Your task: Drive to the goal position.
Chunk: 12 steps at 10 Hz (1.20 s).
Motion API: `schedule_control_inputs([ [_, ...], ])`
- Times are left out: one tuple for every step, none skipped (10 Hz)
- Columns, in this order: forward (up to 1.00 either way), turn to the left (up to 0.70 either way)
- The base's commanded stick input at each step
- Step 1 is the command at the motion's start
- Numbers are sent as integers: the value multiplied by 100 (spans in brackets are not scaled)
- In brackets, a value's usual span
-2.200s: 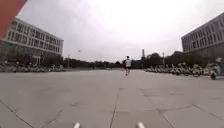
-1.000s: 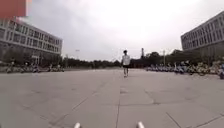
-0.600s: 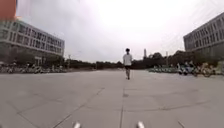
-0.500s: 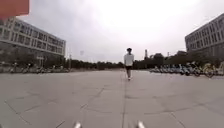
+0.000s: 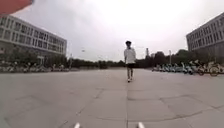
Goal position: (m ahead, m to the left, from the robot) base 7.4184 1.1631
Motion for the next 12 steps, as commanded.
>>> schedule_control_inputs([
  [50,0],
  [50,0],
  [50,0],
  [50,0],
  [50,0],
  [50,0],
  [50,0],
  [50,0],
  [50,0],
  [42,0],
  [17,0],
  [0,0],
])
